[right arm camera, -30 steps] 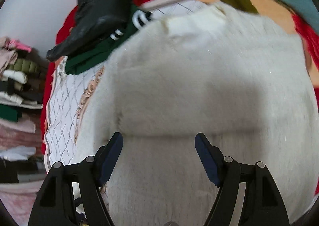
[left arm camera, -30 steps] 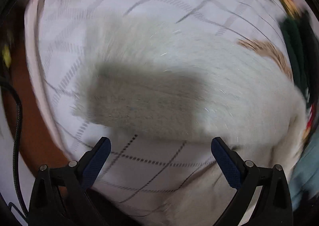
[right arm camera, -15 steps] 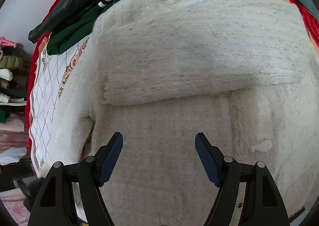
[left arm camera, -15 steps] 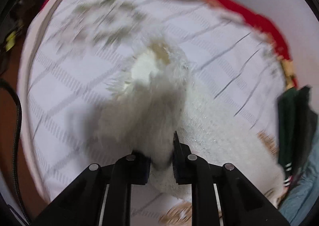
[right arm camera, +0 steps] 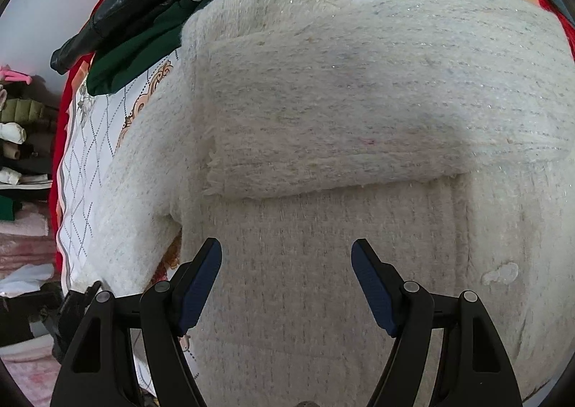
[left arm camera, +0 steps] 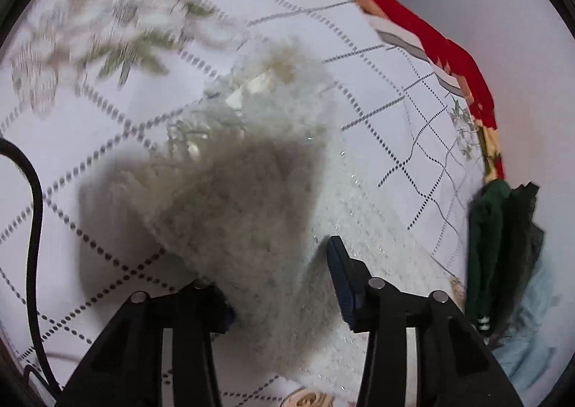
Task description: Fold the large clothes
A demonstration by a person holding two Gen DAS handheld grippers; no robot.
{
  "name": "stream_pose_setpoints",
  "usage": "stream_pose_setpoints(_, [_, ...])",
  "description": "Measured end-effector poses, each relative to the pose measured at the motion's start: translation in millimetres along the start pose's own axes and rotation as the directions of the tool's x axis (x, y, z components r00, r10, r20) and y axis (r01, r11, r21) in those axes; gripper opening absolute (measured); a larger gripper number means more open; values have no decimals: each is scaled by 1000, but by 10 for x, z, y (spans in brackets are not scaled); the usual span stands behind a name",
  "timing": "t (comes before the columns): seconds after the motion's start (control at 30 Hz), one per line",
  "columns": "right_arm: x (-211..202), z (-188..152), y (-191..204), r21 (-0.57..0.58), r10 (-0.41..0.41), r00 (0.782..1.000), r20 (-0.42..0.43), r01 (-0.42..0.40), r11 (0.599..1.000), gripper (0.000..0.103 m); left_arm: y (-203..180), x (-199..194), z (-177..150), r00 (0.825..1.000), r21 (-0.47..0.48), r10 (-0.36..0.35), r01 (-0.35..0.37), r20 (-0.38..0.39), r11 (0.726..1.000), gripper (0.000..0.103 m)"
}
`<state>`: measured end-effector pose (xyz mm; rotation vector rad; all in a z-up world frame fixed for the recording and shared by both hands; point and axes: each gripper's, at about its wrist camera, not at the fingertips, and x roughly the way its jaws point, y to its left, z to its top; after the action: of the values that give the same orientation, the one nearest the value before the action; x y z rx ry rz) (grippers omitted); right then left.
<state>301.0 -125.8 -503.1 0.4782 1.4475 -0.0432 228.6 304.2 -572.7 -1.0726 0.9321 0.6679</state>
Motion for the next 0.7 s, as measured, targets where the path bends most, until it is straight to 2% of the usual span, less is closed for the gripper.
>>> stream_pose_setpoints(0.03, [5, 17, 18, -1, -7, 1000, 2, 7, 1000, 76, -101, -20, 9, 999, 38, 22, -23, 27, 999, 11])
stream_pose_setpoints(0.07, [3, 41, 39, -4, -19, 1000, 7, 19, 1000, 76, -109, -63, 33, 999, 70, 34, -37, 39, 997, 10])
stream_pose_setpoints(0.13, [-22, 92, 96, -21, -74, 997, 26, 75, 997, 76, -376, -201, 48, 991, 185, 64, -84, 114, 979, 8])
stream_pose_setpoints(0.2, [-58, 157, 175, -54, -187, 981, 60, 190, 980, 76, -581, -389, 28, 981, 284, 71, -120, 178, 951, 8])
stream_pose_setpoints(0.33, [-14, 313, 285, -95, -303, 947, 106, 313, 945, 76, -1111, -773, -103, 953, 478, 56, -200, 299, 855, 7])
stream_pose_setpoints(0.43, [84, 443, 294, -118, -337, 934, 117, 350, 929, 76, -1476, -1068, -353, 935, 603, 10, -236, 354, 762, 7])
stream_pose_setpoints(0.57, [75, 604, 155, -123, -331, 936, 119, 345, 931, 76, -1916, -1244, -702, 933, 699, -53, -229, 357, 678, 7])
stream_pose_setpoints(0.67, [-121, 718, -69, -110, -305, 942, 139, 321, 941, 76, -2304, -1338, -1135, 938, 770, -108, -202, 330, 606, 7])
stream_pose_setpoints(0.7, [-191, 744, -164, -103, -298, 944, 143, 314, 944, 76, -2382, -1379, -1261, 940, 784, -122, -189, 318, 591, 7])
